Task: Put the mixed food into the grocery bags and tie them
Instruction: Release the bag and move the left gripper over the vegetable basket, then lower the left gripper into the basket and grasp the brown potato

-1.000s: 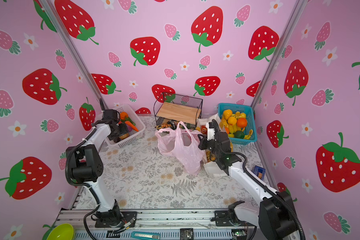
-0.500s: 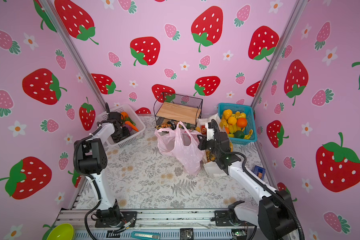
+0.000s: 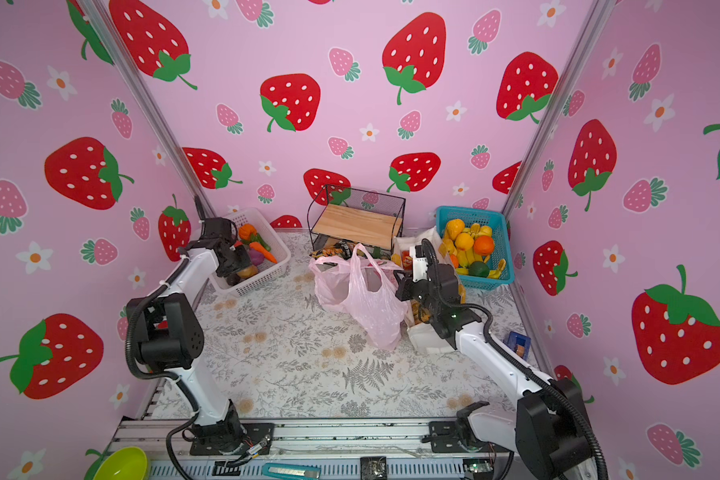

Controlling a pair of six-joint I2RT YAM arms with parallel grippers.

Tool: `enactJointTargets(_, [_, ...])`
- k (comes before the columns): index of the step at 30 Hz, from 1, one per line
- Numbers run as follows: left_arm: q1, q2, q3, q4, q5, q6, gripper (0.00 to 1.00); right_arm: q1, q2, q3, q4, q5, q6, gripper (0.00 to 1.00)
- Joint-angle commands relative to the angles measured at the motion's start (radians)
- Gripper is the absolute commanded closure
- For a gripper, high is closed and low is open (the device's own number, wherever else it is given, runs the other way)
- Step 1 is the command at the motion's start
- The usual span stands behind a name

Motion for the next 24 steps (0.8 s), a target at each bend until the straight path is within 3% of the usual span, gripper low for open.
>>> enactJointTargets(1, [0.003, -0.097, -0.07, 0.059, 0.031, -0.04, 0.52, -0.002, 0.009, 0.01, 0.014, -0.01, -0.007, 1.0])
enactJointTargets(3, [0.002, -0.14, -0.12, 0.097, 0.022, -0.047, 0.52, -0.001, 0.01, 0.01, 0.016, -0.013, -0.005, 1.0])
enactJointTargets(6, [0.004, -0.122, -0.12, 0.08, -0.031, -0.027, 0.37, 0.0, 0.01, 0.007, 0.02, -0.016, -0.002, 1.0])
enactJointTargets(10, [0.009, 0.001, -0.02, 0.015, -0.048, 0.01, 0.26, -0.001, 0.015, 0.002, 0.027, -0.023, 0.001, 1.0])
enactJointTargets(14, [0.013, 0.125, 0.076, -0.038, -0.043, 0.035, 0.22, -0.001, 0.005, -0.001, 0.022, -0.016, -0.006, 1.0])
enactJointTargets(19, [0.014, 0.222, 0.126, -0.046, -0.024, 0.04, 0.24, -0.001, 0.0, -0.002, 0.019, -0.008, -0.011, 1.0])
enactJointTargets(24, [0.014, 0.266, 0.142, -0.047, -0.022, 0.043, 0.43, -0.001, 0.008, 0.002, 0.018, -0.016, -0.01, 1.0])
